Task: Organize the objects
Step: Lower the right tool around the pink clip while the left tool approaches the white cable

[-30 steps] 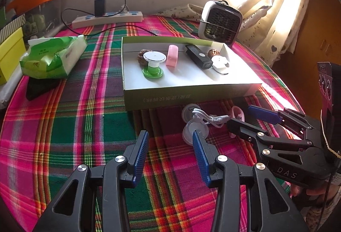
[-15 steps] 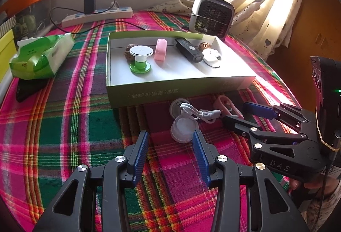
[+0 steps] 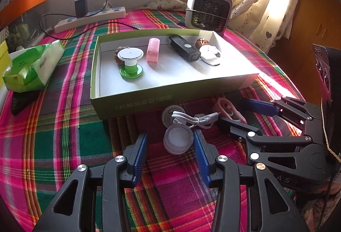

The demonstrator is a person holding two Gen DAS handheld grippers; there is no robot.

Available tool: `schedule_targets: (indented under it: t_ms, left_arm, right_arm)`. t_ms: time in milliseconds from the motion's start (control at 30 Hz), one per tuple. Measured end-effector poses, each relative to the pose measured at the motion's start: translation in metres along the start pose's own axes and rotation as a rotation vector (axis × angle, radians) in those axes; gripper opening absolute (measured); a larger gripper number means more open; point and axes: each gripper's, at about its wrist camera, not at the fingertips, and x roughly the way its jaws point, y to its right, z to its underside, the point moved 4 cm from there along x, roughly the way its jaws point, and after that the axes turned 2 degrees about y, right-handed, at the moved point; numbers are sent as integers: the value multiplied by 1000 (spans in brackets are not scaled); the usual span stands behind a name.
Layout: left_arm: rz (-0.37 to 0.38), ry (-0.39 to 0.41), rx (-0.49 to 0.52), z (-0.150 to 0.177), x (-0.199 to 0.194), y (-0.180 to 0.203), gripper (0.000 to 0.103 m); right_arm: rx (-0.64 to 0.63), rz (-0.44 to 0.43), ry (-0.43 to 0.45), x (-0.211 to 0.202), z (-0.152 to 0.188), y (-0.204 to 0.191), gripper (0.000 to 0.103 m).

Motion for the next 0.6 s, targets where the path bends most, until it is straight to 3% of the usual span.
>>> schedule_targets:
  t_ms: [300,433,600]
  left_arm:
    - [-18,7,-8,0,1,-5,41]
    - [-27,11,-17,-1,1,-7,36]
    - [-29,15,-31,-1,1,-10,29]
  right_arm:
    - [-8,-11,1,0,0,1,54]
    - [-4,-19,6,-2,0,2,41]
    - [-8,-24,9,-2,0,2,35]
